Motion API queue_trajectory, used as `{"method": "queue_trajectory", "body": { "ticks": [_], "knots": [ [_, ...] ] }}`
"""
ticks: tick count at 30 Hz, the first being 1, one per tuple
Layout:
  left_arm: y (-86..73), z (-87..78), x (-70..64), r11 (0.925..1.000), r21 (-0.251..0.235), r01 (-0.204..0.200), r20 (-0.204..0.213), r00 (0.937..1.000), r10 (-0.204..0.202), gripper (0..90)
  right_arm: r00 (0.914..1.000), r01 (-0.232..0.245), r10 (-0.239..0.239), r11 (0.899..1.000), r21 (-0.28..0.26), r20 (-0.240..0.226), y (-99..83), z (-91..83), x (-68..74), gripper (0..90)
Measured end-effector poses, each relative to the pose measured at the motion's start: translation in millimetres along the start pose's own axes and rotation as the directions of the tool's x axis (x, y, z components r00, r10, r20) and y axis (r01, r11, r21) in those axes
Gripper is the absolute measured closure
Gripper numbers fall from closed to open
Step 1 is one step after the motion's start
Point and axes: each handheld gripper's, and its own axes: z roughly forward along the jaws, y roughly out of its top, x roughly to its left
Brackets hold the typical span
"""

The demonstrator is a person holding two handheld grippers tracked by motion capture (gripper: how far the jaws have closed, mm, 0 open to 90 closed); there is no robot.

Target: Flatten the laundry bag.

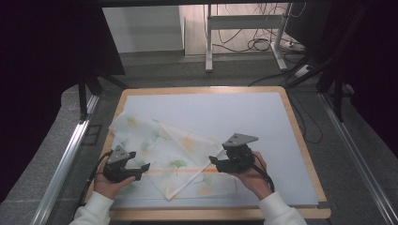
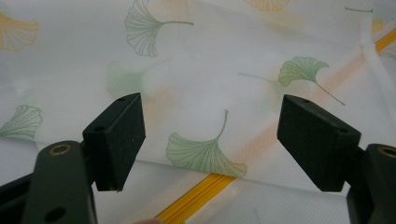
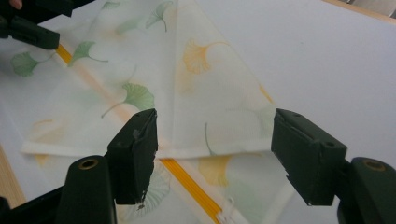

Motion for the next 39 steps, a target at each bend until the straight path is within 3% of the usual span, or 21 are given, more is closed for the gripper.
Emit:
{"method": "queue_trajectory", "body": {
  "ticks": [5, 10, 20, 29, 39],
  "knots": [
    [-0.4, 1.1, -0.8, 1.0000, 0.003, 0.000, -0.008, 1.0000, 0.000, 23.4, 0.9987, 0.013, -0.013, 1.000, -0.002, -0.049, 3.7, 13.1, 7.3, 32.1],
    [-0.2, 0.0, -1.8, 0.9999, 0.004, -0.012, -0.005, 0.9999, 0.012, 23.3, 0.9965, 0.020, -0.019, 1.000, 0.013, -0.081, -2.8, 13.8, 14.0, 33.0],
    [-0.5, 1.2, -1.9, 0.9998, 0.008, -0.016, 0.001, 0.9999, 0.016, 23.2, 0.9920, 0.048, -0.042, 0.998, 0.048, -0.119, -1.0, 30.3, 33.1, 33.9],
    [-0.9, 0.9, 0.0, 0.9999, 0.005, -0.012, -0.003, 0.9999, 0.012, 23.2, 0.9772, 0.098, -0.082, 0.993, 0.071, -0.196, 10.8, 55.0, 64.2, 35.9],
    [-1.0, 1.1, 1.2, 1.0000, 0.004, -0.008, -0.003, 1.0000, 0.008, 23.2, 0.9556, 0.163, -0.127, 0.979, 0.120, -0.266, 12.2, 75.6, 96.9, 37.7]
  ]
}}
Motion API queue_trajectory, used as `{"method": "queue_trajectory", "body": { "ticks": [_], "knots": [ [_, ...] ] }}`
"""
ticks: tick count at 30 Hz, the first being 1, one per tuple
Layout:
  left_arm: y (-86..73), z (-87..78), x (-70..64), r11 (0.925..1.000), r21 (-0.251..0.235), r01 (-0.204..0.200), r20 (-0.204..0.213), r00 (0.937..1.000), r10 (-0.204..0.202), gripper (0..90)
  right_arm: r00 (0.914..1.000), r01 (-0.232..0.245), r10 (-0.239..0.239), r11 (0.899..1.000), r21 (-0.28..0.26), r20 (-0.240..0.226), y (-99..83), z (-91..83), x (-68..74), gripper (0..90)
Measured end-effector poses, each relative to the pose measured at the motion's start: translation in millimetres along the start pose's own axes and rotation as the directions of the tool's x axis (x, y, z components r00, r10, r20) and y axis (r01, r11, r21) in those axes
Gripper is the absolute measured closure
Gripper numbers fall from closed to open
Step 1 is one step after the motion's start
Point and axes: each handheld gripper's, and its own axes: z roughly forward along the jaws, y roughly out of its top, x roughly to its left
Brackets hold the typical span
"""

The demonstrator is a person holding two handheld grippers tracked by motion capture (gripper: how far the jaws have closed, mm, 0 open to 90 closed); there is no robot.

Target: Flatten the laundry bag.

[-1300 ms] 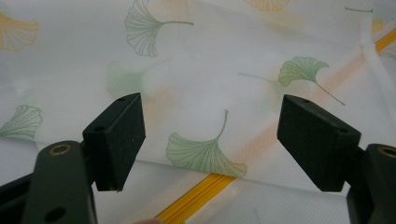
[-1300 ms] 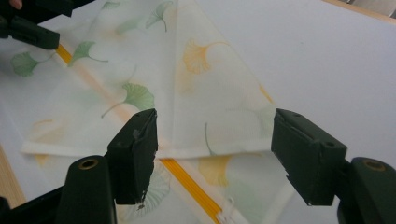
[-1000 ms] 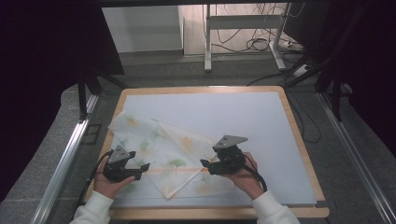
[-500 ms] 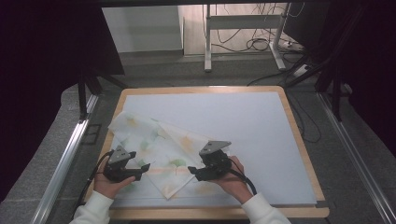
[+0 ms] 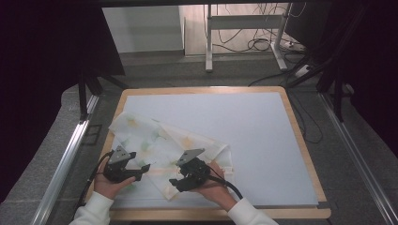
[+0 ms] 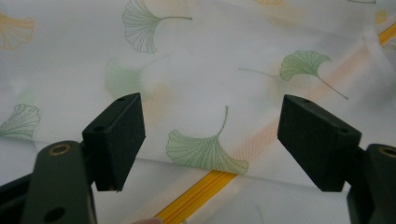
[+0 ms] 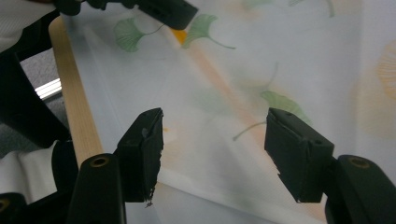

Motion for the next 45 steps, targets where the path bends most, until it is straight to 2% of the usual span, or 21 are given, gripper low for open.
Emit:
{"method": "queue_trajectory", "body": {
  "ticks": [3, 8, 15, 30, 37, 40, 45],
  "knots": [
    [-0.2, -0.5, 0.3, 1.0000, -0.003, 0.004, -0.002, 1.0000, -0.004, 23.1, 0.9996, 0.028, -0.028, 0.999, 0.016, -0.011, 4.0, 5.6, 5.1, 39.0],
    [-0.4, -0.4, 0.3, 1.0000, -0.002, 0.006, -0.005, 1.0000, -0.006, 23.1, 0.9990, 0.038, -0.037, 0.999, 0.031, -0.024, 10.5, 14.8, 13.7, 39.6],
    [-0.5, -0.6, 0.4, 1.0000, -0.002, 0.004, -0.006, 1.0000, -0.004, 23.1, 0.9976, 0.067, -0.065, 0.994, 0.085, -0.023, 6.1, 31.8, 25.4, 36.0],
    [-0.6, -1.6, 1.3, 0.9999, -0.011, 0.003, -0.020, 0.9998, -0.003, 23.5, 0.9957, 0.092, -0.092, 0.983, 0.159, -0.003, -3.6, 52.0, 31.0, 34.9],
    [-0.7, -1.6, 1.2, 1.0000, -0.008, 0.004, -0.016, 0.9999, -0.004, 23.4, 0.9937, 0.088, -0.098, 0.984, 0.152, 0.056, -5.8, 51.5, 30.8, 48.7],
    [-0.8, -1.3, 1.1, 1.0000, -0.006, 0.003, -0.016, 0.9999, -0.003, 23.3, 0.9929, 0.088, -0.099, 0.984, 0.152, 0.065, -6.2, 50.8, 30.0, 53.8],
    [-0.8, -0.7, 1.3, 1.0000, 0.000, -0.001, -0.015, 0.9999, 0.001, 23.2, 0.9937, 0.071, -0.083, 0.986, 0.151, 0.075, -5.8, 48.8, 25.4, 67.9]
  ]
}}
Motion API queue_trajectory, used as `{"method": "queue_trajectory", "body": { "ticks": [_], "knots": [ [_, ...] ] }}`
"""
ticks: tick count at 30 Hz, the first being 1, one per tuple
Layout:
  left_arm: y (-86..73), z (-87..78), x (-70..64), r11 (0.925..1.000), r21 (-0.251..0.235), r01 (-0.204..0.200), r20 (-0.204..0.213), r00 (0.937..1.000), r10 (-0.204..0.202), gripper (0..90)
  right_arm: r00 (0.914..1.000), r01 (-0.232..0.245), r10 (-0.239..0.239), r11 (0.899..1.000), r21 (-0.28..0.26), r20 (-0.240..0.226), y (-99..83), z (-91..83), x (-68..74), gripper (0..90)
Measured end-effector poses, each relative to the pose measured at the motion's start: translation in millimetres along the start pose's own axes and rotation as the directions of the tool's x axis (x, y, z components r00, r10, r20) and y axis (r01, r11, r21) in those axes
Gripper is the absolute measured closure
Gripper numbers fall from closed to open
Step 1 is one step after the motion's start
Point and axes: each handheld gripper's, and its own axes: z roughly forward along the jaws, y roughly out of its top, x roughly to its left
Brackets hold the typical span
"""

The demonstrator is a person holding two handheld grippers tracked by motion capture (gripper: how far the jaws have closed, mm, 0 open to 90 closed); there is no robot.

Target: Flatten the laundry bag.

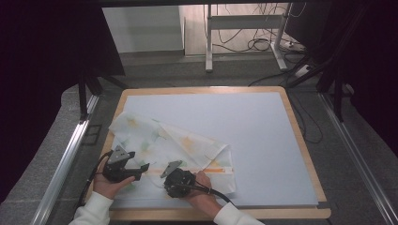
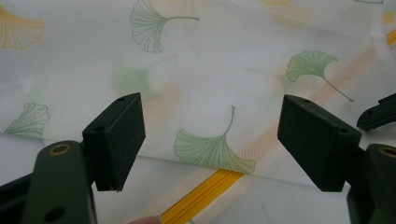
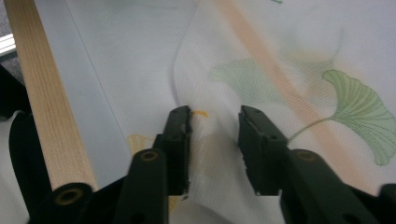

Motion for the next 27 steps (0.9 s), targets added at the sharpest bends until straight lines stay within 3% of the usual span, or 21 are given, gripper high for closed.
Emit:
{"method": "queue_trajectory", "body": {
  "ticks": [7, 10, 27],
  "knots": [
    [0.0, 1.2, 0.3, 1.0000, 0.004, -0.001, -0.001, 1.0000, 0.001, 23.0, 1.0000, -0.004, 0.004, 1.000, -0.020, -0.003, -2.5, -0.5, -6.7, 82.6],
    [-0.1, 0.7, 0.1, 1.0000, 0.003, -0.001, 0.000, 1.0000, 0.001, 22.9, 0.9999, -0.006, 0.006, 1.000, -0.012, -0.011, -2.4, -1.6, -9.3, 83.6],
    [-0.5, 0.7, -0.1, 1.0000, 0.000, -0.007, -0.001, 1.0000, 0.007, 22.9, 0.9996, -0.026, 0.027, 0.994, -0.103, 0.013, 0.1, -31.1, -32.6, 85.8]
  ]
}}
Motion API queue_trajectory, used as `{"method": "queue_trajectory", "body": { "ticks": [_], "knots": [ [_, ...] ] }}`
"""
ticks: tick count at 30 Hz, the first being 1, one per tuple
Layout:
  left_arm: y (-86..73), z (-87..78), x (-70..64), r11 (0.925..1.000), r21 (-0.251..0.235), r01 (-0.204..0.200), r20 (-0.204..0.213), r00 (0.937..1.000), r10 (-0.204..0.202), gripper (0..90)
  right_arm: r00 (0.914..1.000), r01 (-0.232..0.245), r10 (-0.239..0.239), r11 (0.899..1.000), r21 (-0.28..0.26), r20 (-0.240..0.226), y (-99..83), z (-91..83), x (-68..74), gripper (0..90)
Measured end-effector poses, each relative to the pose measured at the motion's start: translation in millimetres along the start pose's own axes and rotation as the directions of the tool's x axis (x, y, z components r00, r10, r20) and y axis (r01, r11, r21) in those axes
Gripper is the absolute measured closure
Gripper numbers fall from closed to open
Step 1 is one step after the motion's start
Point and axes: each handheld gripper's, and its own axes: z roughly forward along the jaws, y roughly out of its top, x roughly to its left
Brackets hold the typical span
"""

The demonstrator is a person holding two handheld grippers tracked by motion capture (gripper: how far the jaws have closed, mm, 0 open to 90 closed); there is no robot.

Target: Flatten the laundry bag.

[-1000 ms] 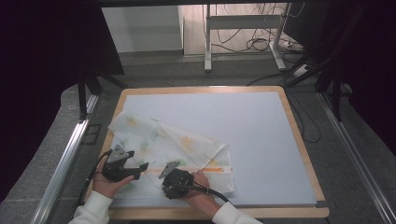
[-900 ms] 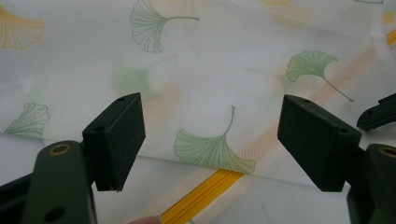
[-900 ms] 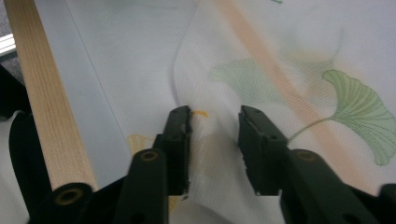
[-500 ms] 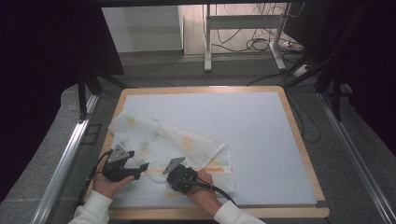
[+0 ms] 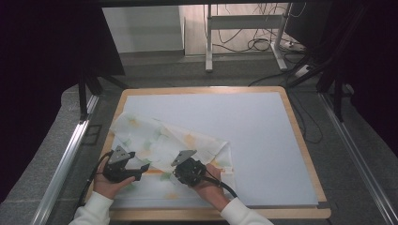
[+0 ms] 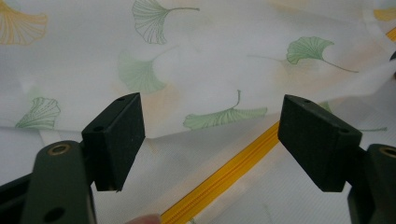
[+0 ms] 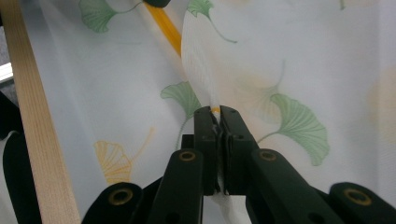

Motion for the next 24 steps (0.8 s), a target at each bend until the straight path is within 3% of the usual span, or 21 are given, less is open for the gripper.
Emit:
{"method": "queue_trajectory", "body": {
  "ticks": [16, 24],
  "knots": [
    [0.1, -1.7, -0.6, 0.9998, -0.017, 0.004, 0.012, 0.9999, -0.003, 23.0, 0.9981, -0.046, 0.046, 0.999, -0.015, 0.042, -2.1, -10.3, -21.0, 86.5],
    [0.0, -1.1, -0.9, 0.9999, -0.013, -0.005, 0.014, 0.9999, 0.005, 23.0, 0.9941, -0.090, 0.093, 0.995, -0.051, 0.056, -3.8, -18.6, -37.1, 86.5]
  ]
}}
